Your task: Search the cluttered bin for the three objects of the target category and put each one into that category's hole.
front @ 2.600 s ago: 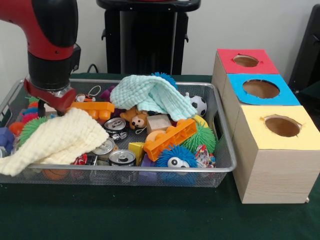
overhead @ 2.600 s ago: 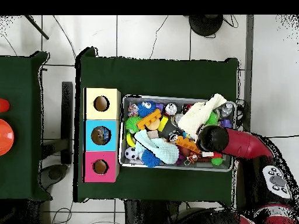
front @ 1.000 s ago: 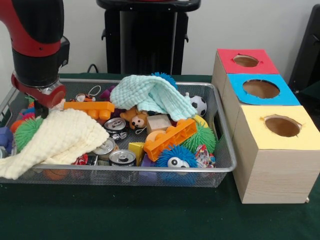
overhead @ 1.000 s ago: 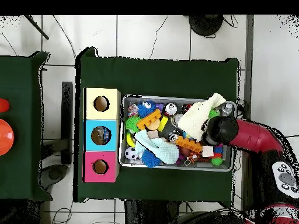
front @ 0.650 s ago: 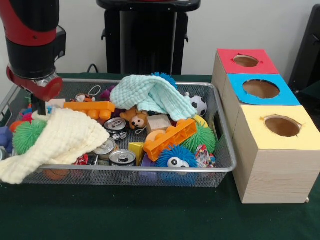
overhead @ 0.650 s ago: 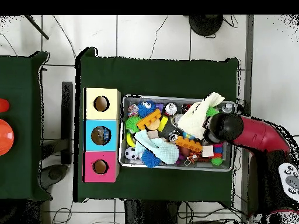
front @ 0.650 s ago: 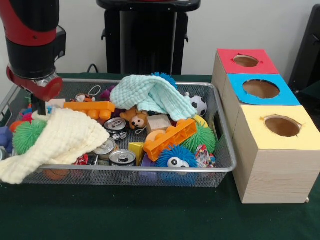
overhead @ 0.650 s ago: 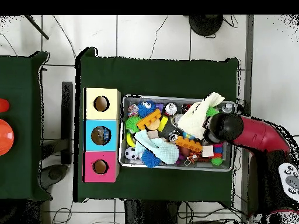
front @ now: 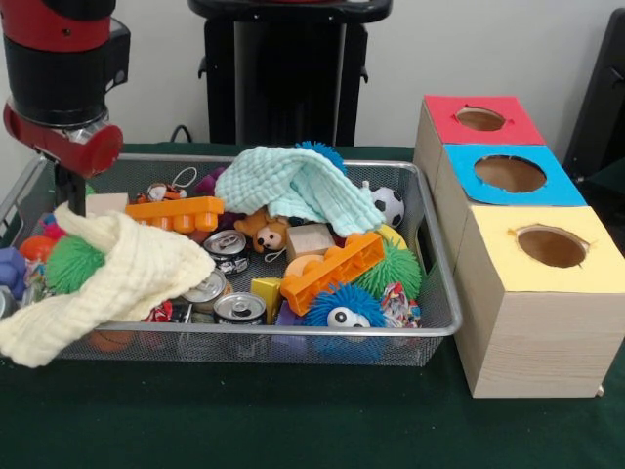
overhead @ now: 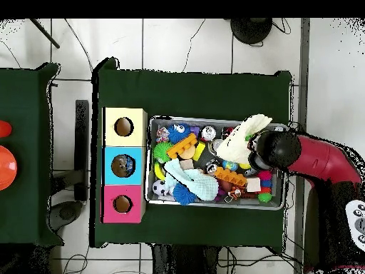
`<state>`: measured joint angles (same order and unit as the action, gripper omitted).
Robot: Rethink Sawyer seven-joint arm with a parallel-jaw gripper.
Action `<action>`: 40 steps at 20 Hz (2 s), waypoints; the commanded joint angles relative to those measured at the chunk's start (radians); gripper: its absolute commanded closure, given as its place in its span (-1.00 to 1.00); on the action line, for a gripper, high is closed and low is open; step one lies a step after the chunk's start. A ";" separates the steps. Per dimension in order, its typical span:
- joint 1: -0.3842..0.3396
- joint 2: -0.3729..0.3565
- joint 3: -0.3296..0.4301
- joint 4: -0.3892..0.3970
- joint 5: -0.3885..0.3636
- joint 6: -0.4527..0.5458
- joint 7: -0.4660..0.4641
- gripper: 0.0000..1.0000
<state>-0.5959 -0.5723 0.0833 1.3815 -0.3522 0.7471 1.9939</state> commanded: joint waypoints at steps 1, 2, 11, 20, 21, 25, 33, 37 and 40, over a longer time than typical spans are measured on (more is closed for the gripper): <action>0.012 -0.044 0.106 0.007 0.039 0.157 -0.123 1.00; 0.009 -0.040 0.112 0.008 0.041 0.147 -0.122 1.00; 0.047 -0.042 0.181 0.089 0.149 0.148 -0.028 1.00; 0.150 -0.056 0.121 0.154 0.193 0.104 0.098 1.00; 0.163 -0.064 0.109 0.168 0.198 0.098 0.115 1.00; 0.213 -0.114 0.068 0.242 0.226 0.087 0.171 1.00; 0.232 -0.141 0.043 0.286 0.256 0.084 0.144 1.00; 0.218 -0.118 0.040 0.263 0.248 0.070 0.119 1.00; 0.191 -0.123 0.051 0.265 0.243 0.059 0.085 1.00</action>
<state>-0.3547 -0.7121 0.1583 1.5834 -0.1283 0.7953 1.9939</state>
